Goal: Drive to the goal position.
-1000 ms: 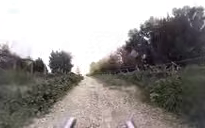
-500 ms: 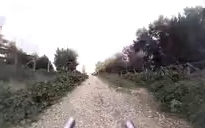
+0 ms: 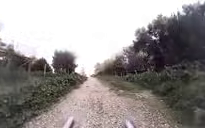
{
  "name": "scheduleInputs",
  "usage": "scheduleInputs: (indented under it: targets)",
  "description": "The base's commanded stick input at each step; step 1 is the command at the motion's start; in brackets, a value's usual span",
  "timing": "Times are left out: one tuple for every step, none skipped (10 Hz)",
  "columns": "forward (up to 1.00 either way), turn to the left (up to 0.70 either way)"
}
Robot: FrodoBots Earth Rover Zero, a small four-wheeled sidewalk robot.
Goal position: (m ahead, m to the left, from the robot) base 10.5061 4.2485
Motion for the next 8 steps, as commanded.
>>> scheduleInputs:
  targets:
    - [0.70,0.00]
    - [0.70,0.00]
    - [0.70,0.00]
    - [0.70,0.00]
    - [0.70,0.00]
    - [0.70,0.00]
    - [0.70,0.00]
    - [0.70,0.00]
